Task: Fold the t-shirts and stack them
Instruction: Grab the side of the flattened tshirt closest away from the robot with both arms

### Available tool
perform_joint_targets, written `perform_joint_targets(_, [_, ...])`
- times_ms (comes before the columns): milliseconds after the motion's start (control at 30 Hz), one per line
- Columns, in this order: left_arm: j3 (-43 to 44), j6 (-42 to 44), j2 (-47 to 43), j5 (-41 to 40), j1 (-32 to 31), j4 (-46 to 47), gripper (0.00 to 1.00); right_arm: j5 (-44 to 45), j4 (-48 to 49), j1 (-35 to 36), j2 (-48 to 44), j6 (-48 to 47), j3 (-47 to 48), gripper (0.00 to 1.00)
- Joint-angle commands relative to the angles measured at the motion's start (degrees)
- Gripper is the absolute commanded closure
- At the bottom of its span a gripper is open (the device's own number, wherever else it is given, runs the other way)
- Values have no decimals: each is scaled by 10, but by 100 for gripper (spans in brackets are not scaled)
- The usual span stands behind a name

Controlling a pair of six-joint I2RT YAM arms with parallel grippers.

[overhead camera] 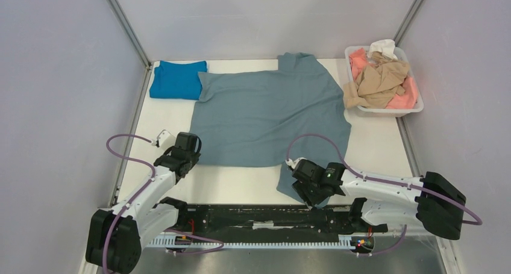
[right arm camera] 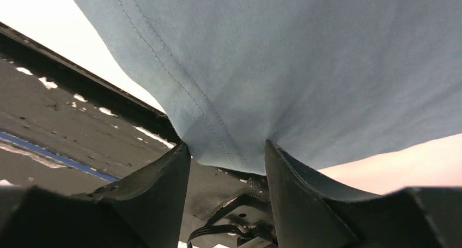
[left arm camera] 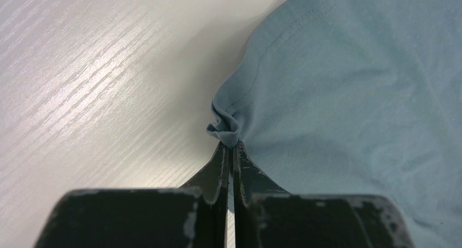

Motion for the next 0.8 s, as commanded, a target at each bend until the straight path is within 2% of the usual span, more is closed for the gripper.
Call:
perform_joint_targets(0, [1, 9, -2, -26, 2, -1, 98, 2, 54, 3, 19, 2, -30, 46])
perform_joint_targets(67, [1, 7, 1, -23, 3, 0, 98, 34, 65, 2, 39, 3, -36, 51])
perform_joint_targets(100, [2, 7, 2, -21, 2, -1, 98, 51, 63, 2, 45, 4, -32, 56])
perform_joint_targets(133, [2, 7, 3, -18, 2, 0, 98, 70, 58, 2, 49, 4, -28, 67])
perform_joint_targets(200, [2, 5, 2, -15, 2, -3, 98, 94, 42, 1, 44, 2, -17, 82])
perform_joint_targets(300, [7, 0, -5, -6, 2, -22, 98, 112, -1, 0, 16, -14, 13, 93])
perform_joint_targets(400, [9, -10, -22, -1, 2, -66, 98, 88, -54, 1, -15, -37, 37, 100])
perform_joint_targets(533, [-4, -27, -63, 11, 2, -121, 98, 43, -110, 1, -50, -42, 44, 100])
perform_joint_targets(767, [-37, -48, -182, 58, 3, -201, 98, -10, -148, 15, -118, -24, 20, 100])
